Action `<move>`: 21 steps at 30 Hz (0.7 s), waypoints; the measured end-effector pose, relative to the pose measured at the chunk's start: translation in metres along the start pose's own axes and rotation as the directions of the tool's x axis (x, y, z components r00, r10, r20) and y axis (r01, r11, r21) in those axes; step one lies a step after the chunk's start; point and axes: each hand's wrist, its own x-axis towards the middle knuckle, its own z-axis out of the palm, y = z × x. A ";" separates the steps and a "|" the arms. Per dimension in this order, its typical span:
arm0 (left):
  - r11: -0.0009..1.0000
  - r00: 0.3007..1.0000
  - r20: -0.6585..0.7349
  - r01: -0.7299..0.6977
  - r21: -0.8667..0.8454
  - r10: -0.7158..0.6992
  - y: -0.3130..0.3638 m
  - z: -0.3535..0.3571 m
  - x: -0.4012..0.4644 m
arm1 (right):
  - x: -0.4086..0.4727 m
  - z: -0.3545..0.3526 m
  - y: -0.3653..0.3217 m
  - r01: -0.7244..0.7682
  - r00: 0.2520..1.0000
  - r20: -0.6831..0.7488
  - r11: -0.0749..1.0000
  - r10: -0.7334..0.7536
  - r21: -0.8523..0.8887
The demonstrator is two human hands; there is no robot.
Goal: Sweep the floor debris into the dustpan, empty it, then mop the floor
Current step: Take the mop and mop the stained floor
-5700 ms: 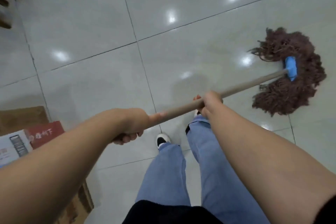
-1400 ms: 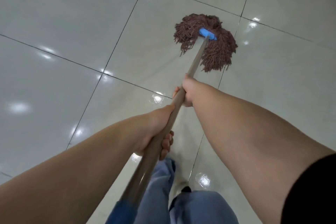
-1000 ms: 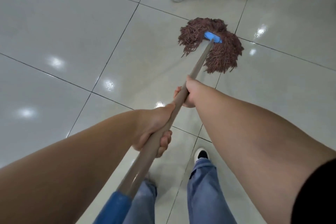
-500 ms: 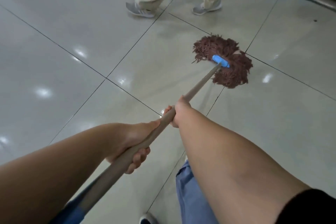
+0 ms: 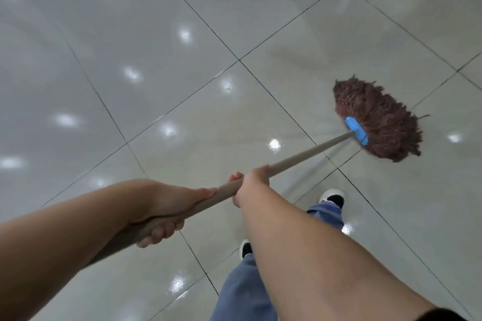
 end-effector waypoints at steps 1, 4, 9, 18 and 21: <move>1.000 1.000 -0.016 -0.001 -0.008 0.001 -0.001 0.001 -0.003 | 0.001 0.002 0.003 -0.002 1.000 0.002 1.000 0.002 -0.020; 0.998 0.995 -0.079 -0.055 0.013 0.056 0.015 0.001 -0.005 | 0.004 0.003 -0.011 -0.020 0.999 0.029 0.997 0.023 -0.077; 0.998 0.990 -0.124 -0.068 0.011 0.069 0.071 0.007 -0.021 | 0.013 0.000 -0.066 0.011 0.998 0.054 0.996 -0.006 -0.091; 0.988 0.982 -0.108 -0.153 0.020 0.154 0.304 0.035 -0.066 | 0.047 -0.026 -0.306 0.077 0.991 0.107 0.997 -0.077 0.002; 0.982 0.978 -0.093 -0.179 0.062 0.184 0.411 0.049 -0.097 | 0.057 -0.041 -0.414 0.112 0.986 0.119 0.992 -0.118 0.052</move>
